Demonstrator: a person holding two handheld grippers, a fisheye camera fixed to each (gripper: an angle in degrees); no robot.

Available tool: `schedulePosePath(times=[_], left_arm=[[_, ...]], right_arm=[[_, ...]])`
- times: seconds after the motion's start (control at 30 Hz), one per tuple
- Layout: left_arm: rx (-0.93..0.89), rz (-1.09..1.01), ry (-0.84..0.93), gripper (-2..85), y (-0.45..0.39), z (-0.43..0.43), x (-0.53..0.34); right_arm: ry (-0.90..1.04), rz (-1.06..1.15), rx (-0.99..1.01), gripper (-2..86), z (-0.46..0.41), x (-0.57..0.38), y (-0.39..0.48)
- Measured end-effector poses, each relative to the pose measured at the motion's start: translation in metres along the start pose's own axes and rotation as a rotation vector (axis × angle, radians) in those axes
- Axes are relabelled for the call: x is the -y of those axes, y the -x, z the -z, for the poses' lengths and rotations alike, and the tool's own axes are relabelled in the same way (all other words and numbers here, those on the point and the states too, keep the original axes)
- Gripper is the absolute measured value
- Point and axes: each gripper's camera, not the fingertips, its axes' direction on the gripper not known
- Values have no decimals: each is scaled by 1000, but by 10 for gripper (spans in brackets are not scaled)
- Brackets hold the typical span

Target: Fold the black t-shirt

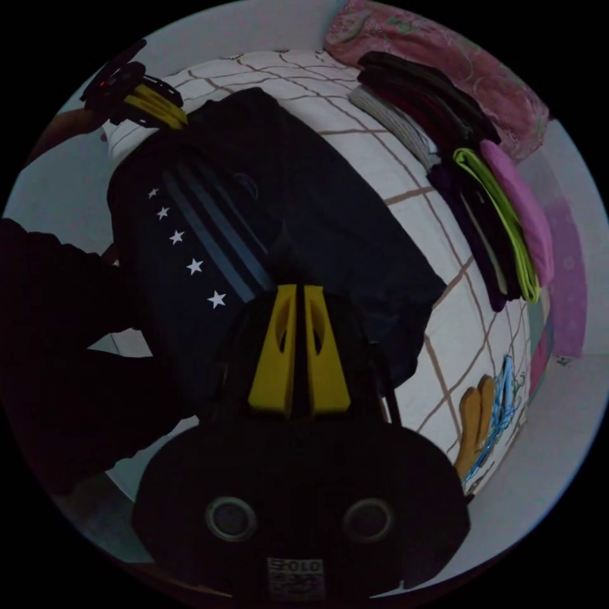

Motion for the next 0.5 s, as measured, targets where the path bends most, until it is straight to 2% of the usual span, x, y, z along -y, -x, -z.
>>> schedulePosePath(times=[0.13, 0.33, 0.5], left_arm=[[21, -11, -7, 1, -14, 5, -5], [-47, 10, 81, 26, -37, -16, -15], [-74, 28, 20, 44, -51, -1, -18]], right_arm=[[-18, -20, -20, 22, 1, -8, 13], [73, -23, 109, 36, -28, -23, 33], [-5, -187, 141, 69, -11, -52, 36]])
